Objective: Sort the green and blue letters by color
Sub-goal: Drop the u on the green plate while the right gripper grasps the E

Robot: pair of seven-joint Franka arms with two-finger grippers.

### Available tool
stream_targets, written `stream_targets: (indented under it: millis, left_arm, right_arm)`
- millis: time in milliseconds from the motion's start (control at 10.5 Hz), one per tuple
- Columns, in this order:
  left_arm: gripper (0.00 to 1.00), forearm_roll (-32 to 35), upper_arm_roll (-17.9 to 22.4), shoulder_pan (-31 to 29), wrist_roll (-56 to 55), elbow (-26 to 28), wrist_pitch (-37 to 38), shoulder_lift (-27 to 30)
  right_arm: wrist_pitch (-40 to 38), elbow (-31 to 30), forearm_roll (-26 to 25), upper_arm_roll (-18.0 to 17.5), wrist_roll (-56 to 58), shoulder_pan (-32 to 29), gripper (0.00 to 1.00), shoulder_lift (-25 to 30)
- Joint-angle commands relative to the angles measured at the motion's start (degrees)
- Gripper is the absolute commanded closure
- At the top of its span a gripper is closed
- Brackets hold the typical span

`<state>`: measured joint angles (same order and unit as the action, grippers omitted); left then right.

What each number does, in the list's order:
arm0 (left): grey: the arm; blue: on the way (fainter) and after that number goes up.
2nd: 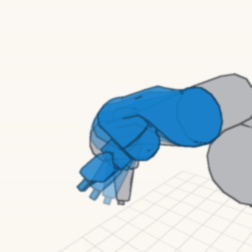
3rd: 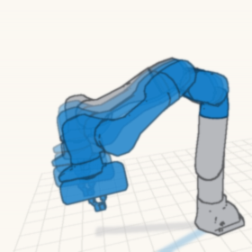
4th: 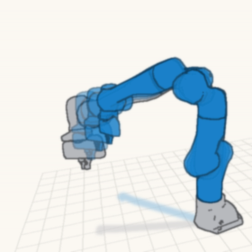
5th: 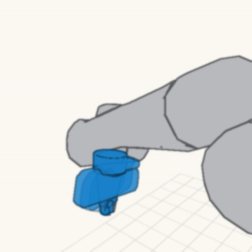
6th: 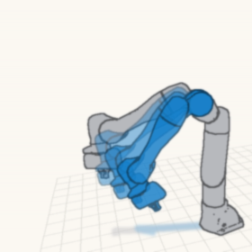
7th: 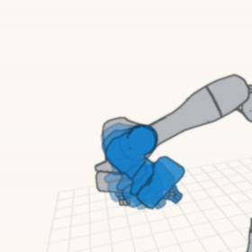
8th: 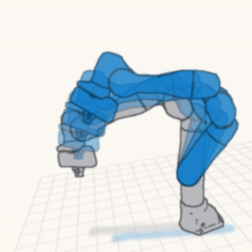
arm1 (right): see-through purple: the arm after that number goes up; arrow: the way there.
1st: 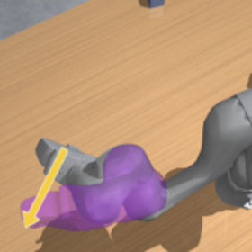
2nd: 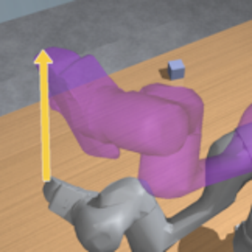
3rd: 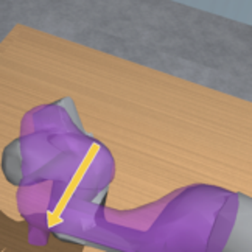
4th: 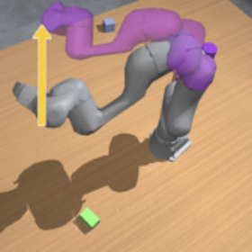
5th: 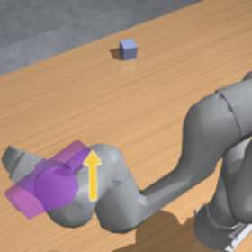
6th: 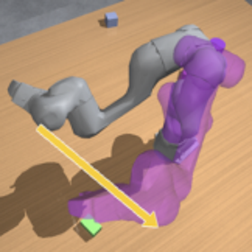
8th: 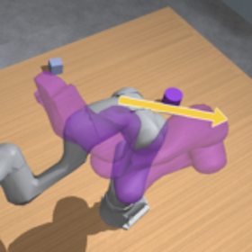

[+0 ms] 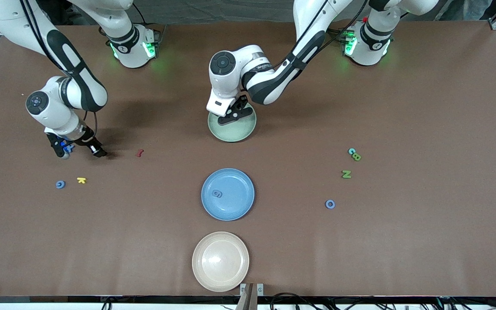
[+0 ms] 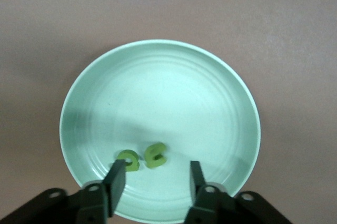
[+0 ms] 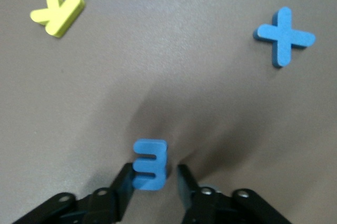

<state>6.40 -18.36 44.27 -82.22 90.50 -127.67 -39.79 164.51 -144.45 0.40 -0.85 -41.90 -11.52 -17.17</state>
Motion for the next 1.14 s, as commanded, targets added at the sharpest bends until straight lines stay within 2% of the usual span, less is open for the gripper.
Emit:
stream_targets:
  millis: [0,380,570,666,856,1046]
  left_arm:
    - [0.00,1.2,0.6,-3.9,1.8,-0.4,0.6,2.3]
    - [0.00,2.4,0.7,-17.0,24.6,0.4,8.4,4.2]
    - [0.00,5.6,0.3,-22.6,31.3,2.0,10.9,5.5]
    - [0.00,5.8,0.4,-25.3,36.3,3.5,11.0,6.5]
    - [0.00,7.0,0.4,-31.1,44.4,5.9,10.9,7.4]
    - [0.00,12.1,0.2,-34.6,47.5,8.4,9.3,7.5]
  right_arm:
    - [3.1,0.0,-2.2,-0.7,-0.6,-2.2,0.91,-1.9]
    - [2.4,1.9,-2.2,-0.8,-0.6,-1.8,0.99,-1.2]
    - [1.2,3.6,-2.2,-1.0,-0.2,-0.2,1.00,0.8]
    - [-0.9,4.8,-2.2,-1.1,0.0,1.7,1.00,1.9]
    - [-3.8,8.6,-2.2,-3.5,0.0,5.6,1.00,2.0]
    - [-5.5,13.7,-2.2,-4.2,-0.3,12.2,1.00,1.4]
